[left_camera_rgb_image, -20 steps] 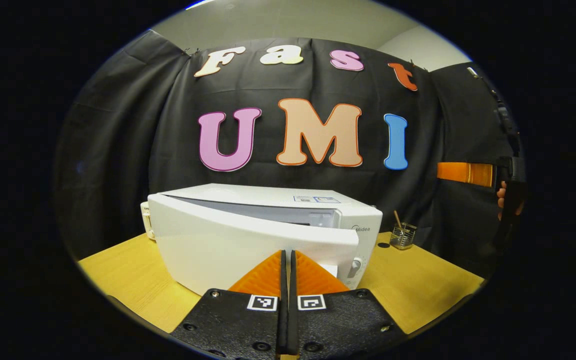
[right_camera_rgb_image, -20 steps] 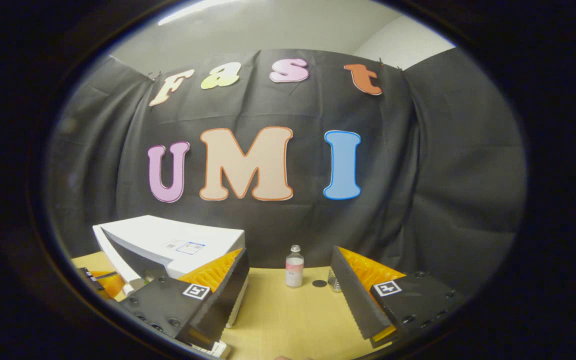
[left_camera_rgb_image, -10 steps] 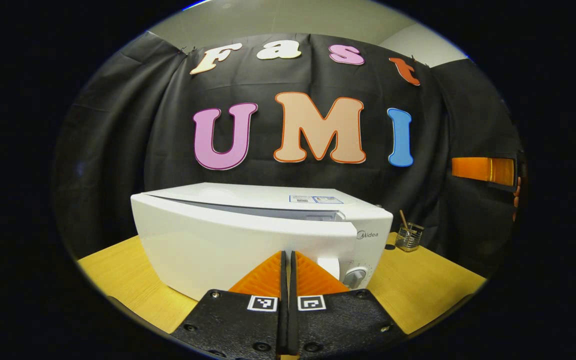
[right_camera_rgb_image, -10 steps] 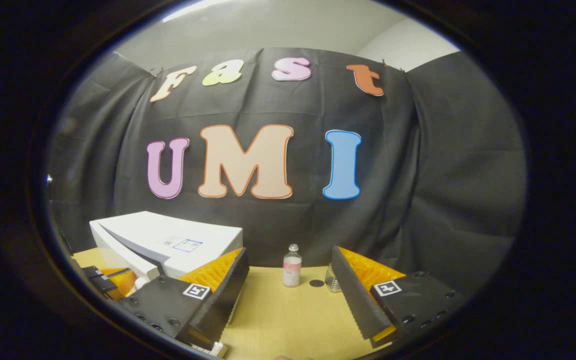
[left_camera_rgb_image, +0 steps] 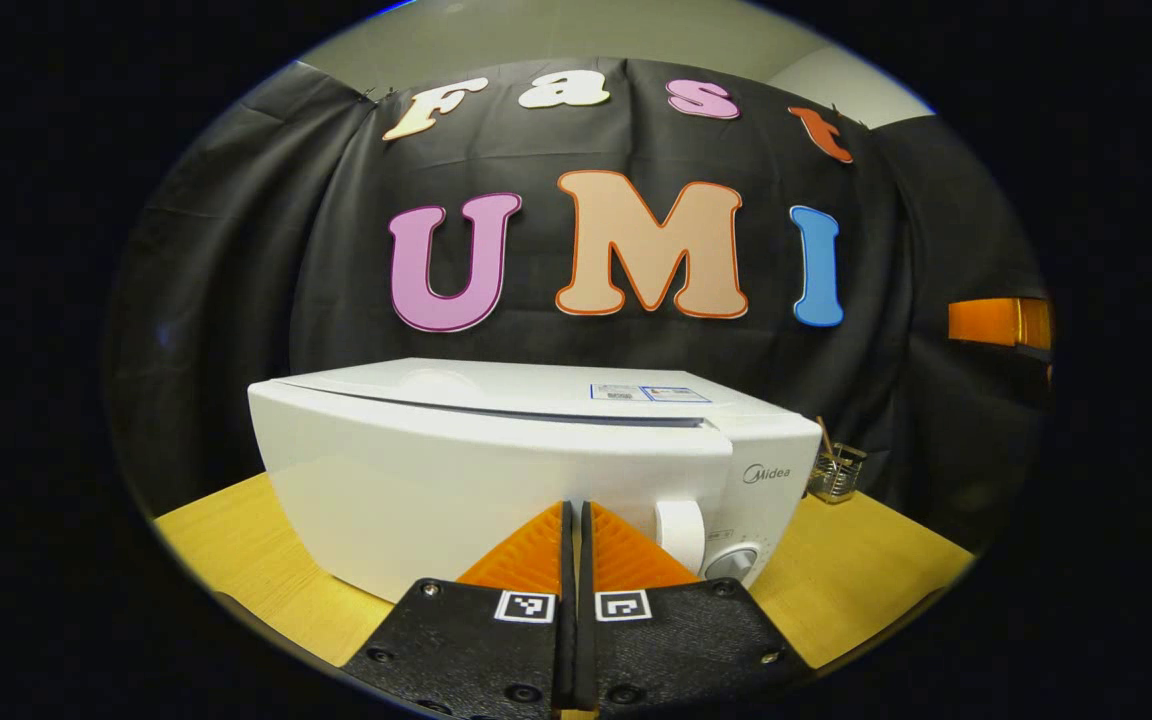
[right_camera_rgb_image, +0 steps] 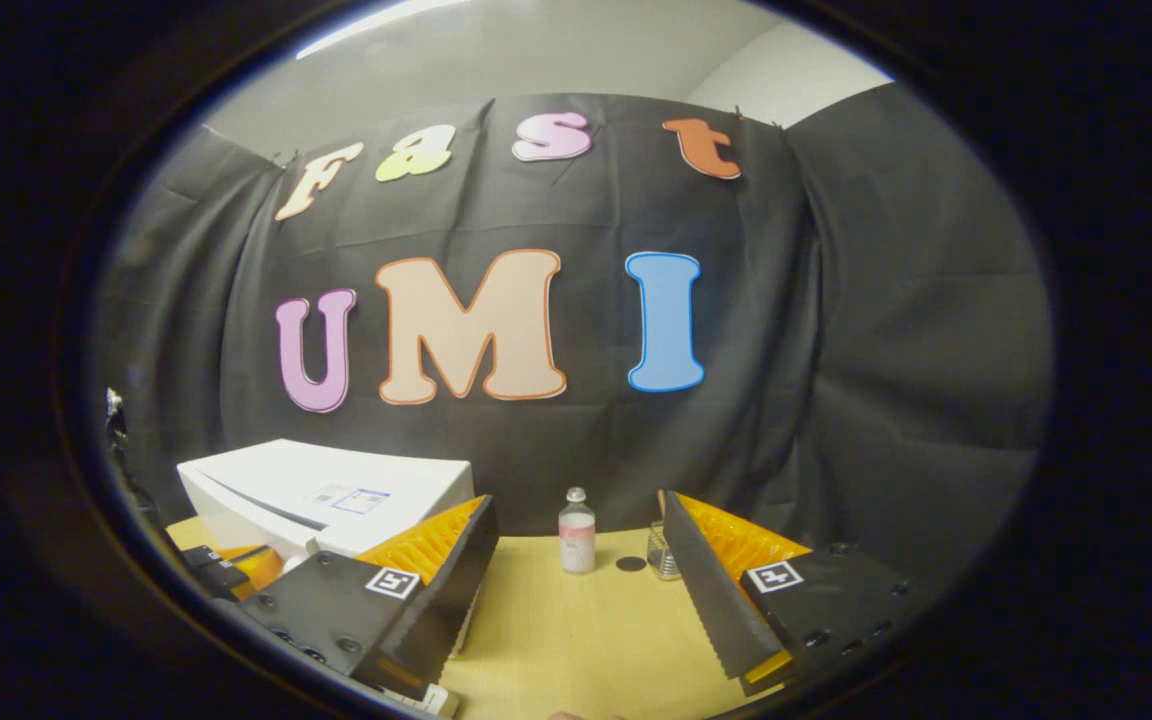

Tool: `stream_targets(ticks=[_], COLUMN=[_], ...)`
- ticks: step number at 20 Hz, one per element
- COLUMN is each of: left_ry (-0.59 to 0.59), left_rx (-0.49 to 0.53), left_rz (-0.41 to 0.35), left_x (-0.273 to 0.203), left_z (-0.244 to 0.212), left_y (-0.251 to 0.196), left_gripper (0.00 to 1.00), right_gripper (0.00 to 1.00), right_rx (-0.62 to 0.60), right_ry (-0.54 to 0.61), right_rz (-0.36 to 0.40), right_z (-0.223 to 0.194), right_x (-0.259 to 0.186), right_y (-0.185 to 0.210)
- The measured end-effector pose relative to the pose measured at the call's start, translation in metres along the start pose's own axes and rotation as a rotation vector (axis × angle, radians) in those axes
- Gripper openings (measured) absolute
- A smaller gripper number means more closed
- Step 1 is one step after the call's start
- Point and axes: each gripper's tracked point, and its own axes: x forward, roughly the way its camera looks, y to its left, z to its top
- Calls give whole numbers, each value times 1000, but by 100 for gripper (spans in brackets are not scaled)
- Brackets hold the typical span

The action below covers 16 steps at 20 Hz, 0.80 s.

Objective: Open the microwave oven with the left hand, put the food in, and close the microwave oven.

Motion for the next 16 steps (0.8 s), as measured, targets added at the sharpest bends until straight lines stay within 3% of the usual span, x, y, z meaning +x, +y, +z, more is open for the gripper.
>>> stream_targets(ticks=[6, 16], left_ry=[-14, -36], left_rx=[-6, -17], left_rz=[-1, 15], left_x=[3, 4], left_z=[3, 1], left_y=[5, 6], left_gripper=[0, 1], right_gripper=[96, 96], right_rx=[9, -27], right_ry=[0, -24], right_rz=[25, -16], right_z=[-2, 4], right_x=[4, 1], right_y=[12, 15])
